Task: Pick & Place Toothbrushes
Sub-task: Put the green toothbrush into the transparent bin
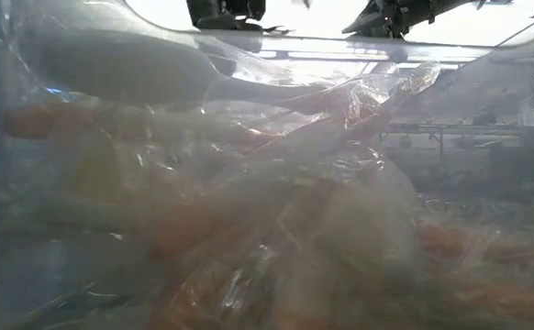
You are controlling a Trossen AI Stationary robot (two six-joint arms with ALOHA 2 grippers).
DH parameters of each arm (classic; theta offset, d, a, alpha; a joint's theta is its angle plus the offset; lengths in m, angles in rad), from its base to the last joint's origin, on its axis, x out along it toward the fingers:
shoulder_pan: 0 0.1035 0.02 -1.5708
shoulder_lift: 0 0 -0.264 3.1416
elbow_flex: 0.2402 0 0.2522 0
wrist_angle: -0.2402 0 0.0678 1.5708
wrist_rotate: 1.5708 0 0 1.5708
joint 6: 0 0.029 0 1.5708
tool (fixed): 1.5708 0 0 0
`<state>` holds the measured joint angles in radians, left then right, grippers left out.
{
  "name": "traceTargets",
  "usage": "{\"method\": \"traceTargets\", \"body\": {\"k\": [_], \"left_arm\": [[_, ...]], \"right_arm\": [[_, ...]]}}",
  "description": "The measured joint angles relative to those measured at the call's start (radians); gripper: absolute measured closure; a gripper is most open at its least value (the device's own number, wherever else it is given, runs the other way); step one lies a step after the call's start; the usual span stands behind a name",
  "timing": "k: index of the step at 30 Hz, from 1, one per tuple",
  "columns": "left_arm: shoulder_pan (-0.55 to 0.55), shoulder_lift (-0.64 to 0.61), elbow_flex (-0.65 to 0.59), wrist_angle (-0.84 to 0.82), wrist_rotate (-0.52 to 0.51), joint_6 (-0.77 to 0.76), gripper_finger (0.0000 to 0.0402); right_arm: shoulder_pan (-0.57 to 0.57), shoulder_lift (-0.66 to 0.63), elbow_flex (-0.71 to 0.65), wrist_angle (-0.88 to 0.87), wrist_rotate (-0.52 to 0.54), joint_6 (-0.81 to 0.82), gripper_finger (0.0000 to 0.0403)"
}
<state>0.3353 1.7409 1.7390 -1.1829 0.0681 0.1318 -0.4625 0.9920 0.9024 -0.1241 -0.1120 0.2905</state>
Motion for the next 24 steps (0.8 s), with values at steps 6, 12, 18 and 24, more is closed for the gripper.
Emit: {"method": "traceTargets", "body": {"k": [6, 12, 18, 24], "left_arm": [[0.127, -0.008, 0.000, -0.033, -0.004, 0.016, 0.0385], [0.266, -0.008, 0.000, -0.041, -0.004, 0.020, 0.0385], [0.386, -0.008, 0.000, -0.030, -0.003, 0.020, 0.0385], [0.477, -0.008, -0.053, 0.041, 0.017, 0.015, 0.0385]], "right_arm": [[0.000, 0.000, 0.000, 0.000, 0.002, 0.000, 0.0302], [0.000, 0.000, 0.000, 0.000, 0.005, 0.000, 0.0302], [0.000, 0.000, 0.000, 0.000, 0.005, 0.000, 0.0302], [0.000, 0.000, 0.000, 0.000, 0.005, 0.000, 0.0302]]}}
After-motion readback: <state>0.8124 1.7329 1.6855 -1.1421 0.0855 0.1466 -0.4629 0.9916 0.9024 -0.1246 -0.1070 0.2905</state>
